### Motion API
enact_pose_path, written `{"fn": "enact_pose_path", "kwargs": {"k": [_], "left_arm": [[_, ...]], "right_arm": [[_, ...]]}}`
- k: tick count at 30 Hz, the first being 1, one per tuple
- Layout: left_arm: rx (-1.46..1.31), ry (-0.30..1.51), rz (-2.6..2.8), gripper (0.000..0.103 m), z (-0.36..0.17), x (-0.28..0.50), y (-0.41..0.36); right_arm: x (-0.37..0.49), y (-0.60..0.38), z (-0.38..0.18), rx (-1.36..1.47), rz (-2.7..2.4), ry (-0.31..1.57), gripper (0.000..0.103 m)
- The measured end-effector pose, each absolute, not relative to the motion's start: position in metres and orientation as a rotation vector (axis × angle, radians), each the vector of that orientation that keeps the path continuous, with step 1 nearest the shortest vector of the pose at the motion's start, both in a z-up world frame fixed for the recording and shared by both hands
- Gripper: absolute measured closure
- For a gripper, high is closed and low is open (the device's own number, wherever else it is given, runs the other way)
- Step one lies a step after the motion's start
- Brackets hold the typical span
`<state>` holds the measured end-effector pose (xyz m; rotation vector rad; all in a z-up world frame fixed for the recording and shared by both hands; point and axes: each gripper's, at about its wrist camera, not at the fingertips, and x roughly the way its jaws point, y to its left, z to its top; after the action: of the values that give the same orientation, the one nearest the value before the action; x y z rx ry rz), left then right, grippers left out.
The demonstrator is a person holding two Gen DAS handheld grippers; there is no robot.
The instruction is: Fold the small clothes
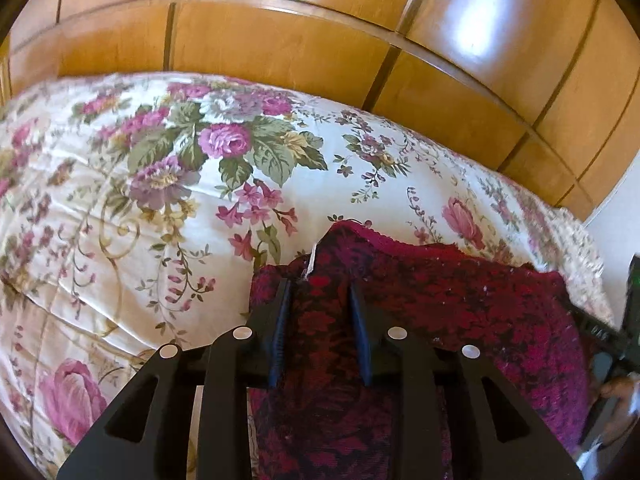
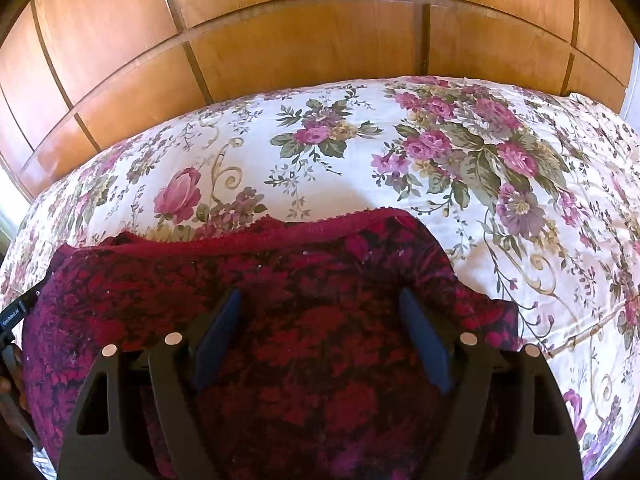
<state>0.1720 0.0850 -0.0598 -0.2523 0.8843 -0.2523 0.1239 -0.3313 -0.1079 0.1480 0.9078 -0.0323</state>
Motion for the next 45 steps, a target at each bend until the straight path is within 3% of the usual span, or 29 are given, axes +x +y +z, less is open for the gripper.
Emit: {"fn": "enact_pose_path", "kwargs": {"k": [2, 5, 9, 12, 13, 14, 15, 16, 17, 21, 26, 29, 33, 34, 36, 38, 40, 45], "left_arm": [[-0.261, 0.888, -0.255, 0.071, -0.055, 0.171, 0.087], [-0.29, 0.863, -0.22, 0.039, -0.04, 0.165, 0.099], [-0.393, 0.887, -0.26, 0.039, -0.038, 0.168, 0.119], [-0.438, 0.895, -0.319, 0.051, -0.038, 0.171, 0.118], [-0.423, 0.9, -0.328, 0.052, -0.038, 0.171, 0.113], [-0.408, 0.903, -0.33, 0.059, -0.038, 0.172, 0.109], [-0.39, 0.909, -0.335, 0.068, -0.04, 0.173, 0.104], [-0.375, 0.916, -0.347, 0.085, -0.041, 0.173, 0.1], [-0.357, 0.906, -0.352, 0.089, -0.039, 0.171, 0.095], [-0.319, 0.804, -0.328, 0.091, -0.019, 0.158, 0.093], [-0.267, 0.867, -0.27, 0.091, -0.035, 0.177, 0.078], [-0.28, 0.921, -0.237, 0.088, -0.056, 0.188, 0.078], [-0.264, 0.915, -0.214, 0.082, -0.049, 0.185, 0.076], [-0.244, 0.893, -0.201, 0.077, -0.041, 0.18, 0.074], [-0.197, 0.846, -0.152, 0.054, -0.029, 0.171, 0.072], [-0.171, 0.791, -0.142, 0.053, -0.015, 0.157, 0.071], [-0.145, 0.748, -0.135, 0.053, -0.002, 0.143, 0.072], [-0.114, 0.7, -0.158, 0.053, 0.012, 0.119, 0.068]], "right_arm": [[0.122, -0.33, -0.102, 0.146, -0.034, 0.907, 0.024], [0.113, -0.332, -0.082, 0.161, -0.02, 0.869, 0.024], [0.103, -0.35, -0.054, 0.186, -0.073, 0.79, 0.019], [0.11, -0.365, -0.063, 0.197, -0.119, 0.83, 0.023], [0.111, -0.368, -0.067, 0.208, -0.111, 0.845, 0.032], [0.114, -0.37, -0.072, 0.215, -0.102, 0.863, 0.039], [0.116, -0.37, -0.079, 0.21, -0.099, 0.887, 0.054], [0.117, -0.369, -0.082, 0.197, -0.107, 0.894, 0.071], [0.115, -0.368, -0.083, 0.182, -0.119, 0.89, 0.082], [0.095, -0.371, -0.059, 0.183, -0.125, 0.777, 0.089], [0.106, -0.379, -0.068, 0.197, -0.166, 0.81, 0.089], [0.119, -0.381, -0.099, 0.194, -0.196, 0.886, 0.083], [0.12, -0.382, -0.101, 0.203, -0.206, 0.887, 0.075], [0.118, -0.382, -0.1, 0.204, -0.199, 0.889, 0.07], [0.114, -0.384, -0.096, 0.216, -0.187, 0.881, 0.06], [0.109, -0.386, -0.089, 0.243, -0.169, 0.866, 0.049], [0.098, -0.388, -0.081, 0.262, -0.166, 0.849, 0.024], [0.069, -0.4, -0.08, 0.328, -0.116, 0.867, 0.014]]}}
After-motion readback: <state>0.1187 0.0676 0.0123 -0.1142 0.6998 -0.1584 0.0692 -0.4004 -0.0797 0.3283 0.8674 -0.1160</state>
